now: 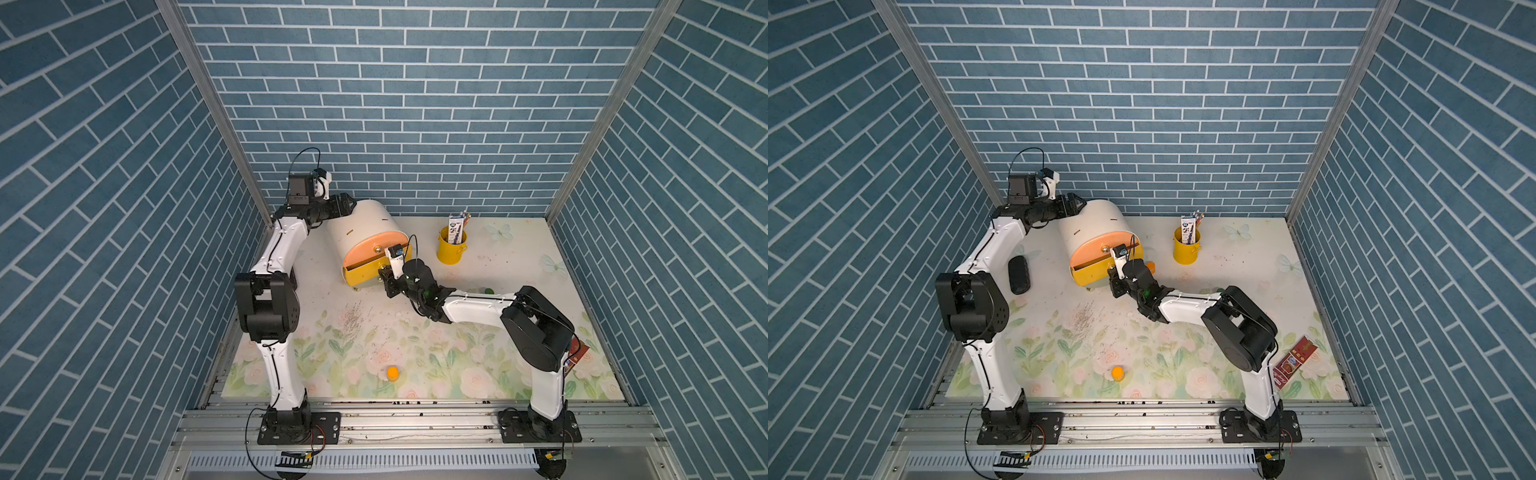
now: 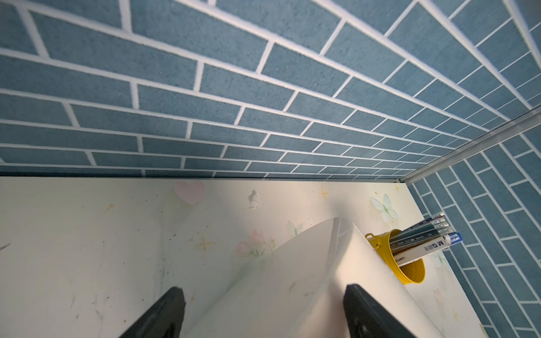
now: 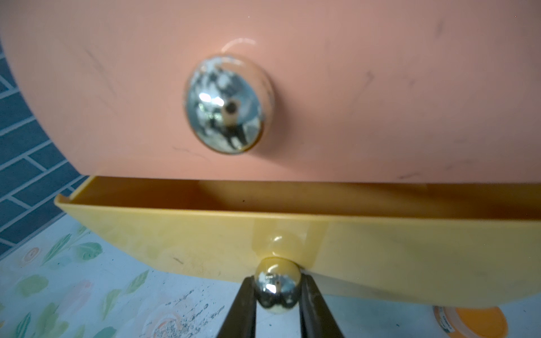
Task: Put the paint cans in the drawer according to color
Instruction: Open the drawer in the storage box.
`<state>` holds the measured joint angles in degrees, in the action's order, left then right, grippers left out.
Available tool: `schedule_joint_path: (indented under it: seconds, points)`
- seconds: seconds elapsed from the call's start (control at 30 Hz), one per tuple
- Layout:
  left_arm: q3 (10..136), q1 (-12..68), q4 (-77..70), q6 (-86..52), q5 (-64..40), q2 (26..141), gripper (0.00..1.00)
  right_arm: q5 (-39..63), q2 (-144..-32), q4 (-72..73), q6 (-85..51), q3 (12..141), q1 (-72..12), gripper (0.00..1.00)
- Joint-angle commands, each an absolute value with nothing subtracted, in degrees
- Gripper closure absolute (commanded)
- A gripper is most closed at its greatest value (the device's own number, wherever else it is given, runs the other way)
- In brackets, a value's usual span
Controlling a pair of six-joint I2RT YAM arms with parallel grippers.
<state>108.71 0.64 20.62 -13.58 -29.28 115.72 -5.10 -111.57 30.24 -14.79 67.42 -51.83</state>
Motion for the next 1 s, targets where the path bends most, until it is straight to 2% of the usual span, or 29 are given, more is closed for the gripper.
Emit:
schedule_joint_path:
  seconds: [0.0, 0.23, 0.97]
  points:
    - [108.37, 0.68, 21.64, -11.50, -25.95, 109.78, 0.09, -5.53, -106.14, 29.63, -16.08, 63.60, -52.65, 0.78]
    - [102.12, 2.35, 16.58, -11.72, -23.69, 103.25, 0.09, -6.05, -103.73, 28.51, -16.00, 61.37, -53.50, 0.78]
    - [94.90, 8.74, 14.31, -10.28, -24.52, 100.69, 0.09, -8.77, -94.77, 27.65, -17.20, 51.72, -56.15, 0.79]
